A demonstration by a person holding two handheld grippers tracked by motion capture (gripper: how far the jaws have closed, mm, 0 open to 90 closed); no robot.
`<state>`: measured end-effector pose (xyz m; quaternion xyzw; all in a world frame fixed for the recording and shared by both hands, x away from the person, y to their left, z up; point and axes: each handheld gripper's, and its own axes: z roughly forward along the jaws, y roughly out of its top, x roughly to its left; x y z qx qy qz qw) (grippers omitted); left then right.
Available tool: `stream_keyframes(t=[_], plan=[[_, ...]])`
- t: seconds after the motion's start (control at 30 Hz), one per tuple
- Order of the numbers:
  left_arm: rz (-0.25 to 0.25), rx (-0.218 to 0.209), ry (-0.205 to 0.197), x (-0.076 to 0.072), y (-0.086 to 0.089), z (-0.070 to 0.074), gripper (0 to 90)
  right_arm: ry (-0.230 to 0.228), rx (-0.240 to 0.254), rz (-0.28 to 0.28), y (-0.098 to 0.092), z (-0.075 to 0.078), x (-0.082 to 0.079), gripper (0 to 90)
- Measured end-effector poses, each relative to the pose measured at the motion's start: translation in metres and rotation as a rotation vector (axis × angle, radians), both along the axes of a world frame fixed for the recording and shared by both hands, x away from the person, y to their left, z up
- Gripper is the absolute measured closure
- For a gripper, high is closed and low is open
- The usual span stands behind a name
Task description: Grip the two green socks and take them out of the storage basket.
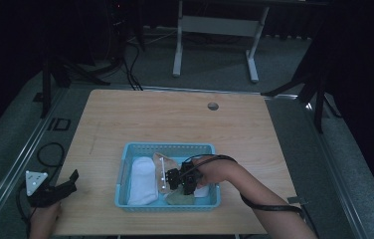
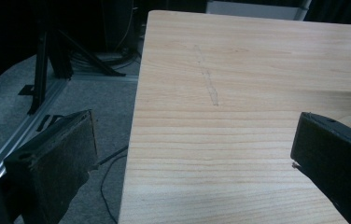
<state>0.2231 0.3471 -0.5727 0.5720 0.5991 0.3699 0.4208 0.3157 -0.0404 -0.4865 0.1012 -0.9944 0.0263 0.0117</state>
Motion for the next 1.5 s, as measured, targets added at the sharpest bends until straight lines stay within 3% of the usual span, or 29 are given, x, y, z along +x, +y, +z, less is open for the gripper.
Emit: stream_keyframes(t=[0.3,0.47,0.77,0.8,0.9,1.07,1.17,1.27,1.3,1.33,1.37,1.5], plan=[[0.001,0.000,0.001,0.000,0.000,0.000,0.7,-0.043,0.015,-0.008,-0.007,0.031,-0.002,81.4],[0.000,0.000,0.004,0.000,0.000,0.000,0.7,-0.041,0.045,-0.022,-0.014,0.046,-0.001,81.6],[0.003,0.002,0.005,0.000,0.000,0.000,0.7,-0.104,0.094,-0.070,-0.037,0.097,0.002,81.8],[0.003,0.002,0.005,0.000,0.000,0.000,0.7,-0.104,0.094,-0.070,-0.037,0.097,0.002,81.8],[0.002,0.001,0.006,0.001,0.000,0.000,0.7,-0.123,0.124,-0.101,-0.053,0.114,0.006,81.8],[0.003,0.001,0.007,0.001,0.000,0.000,0.7,-0.137,0.117,-0.136,-0.074,0.123,0.009,81.8],[0.003,0.002,0.008,0.001,0.000,0.000,0.7,-0.148,0.108,-0.184,-0.101,0.128,0.012,81.8],[0.004,0.002,0.008,0.001,0.000,0.000,0.7,-0.150,0.106,-0.215,-0.116,0.129,0.014,81.8],[0.004,0.003,0.009,0.001,0.000,0.000,0.7,-0.154,0.104,-0.245,-0.132,0.128,0.016,81.8],[0.004,0.003,0.009,0.001,0.000,0.000,0.7,-0.154,0.104,-0.245,-0.132,0.128,0.016,81.8],[0.005,0.003,0.010,0.001,0.000,0.000,0.7,-0.155,0.099,-0.274,-0.147,0.126,0.017,81.7],[0.005,0.006,0.013,0.001,0.000,0.000,0.7,-0.145,0.101,-0.333,-0.177,0.118,0.021,81.7]])
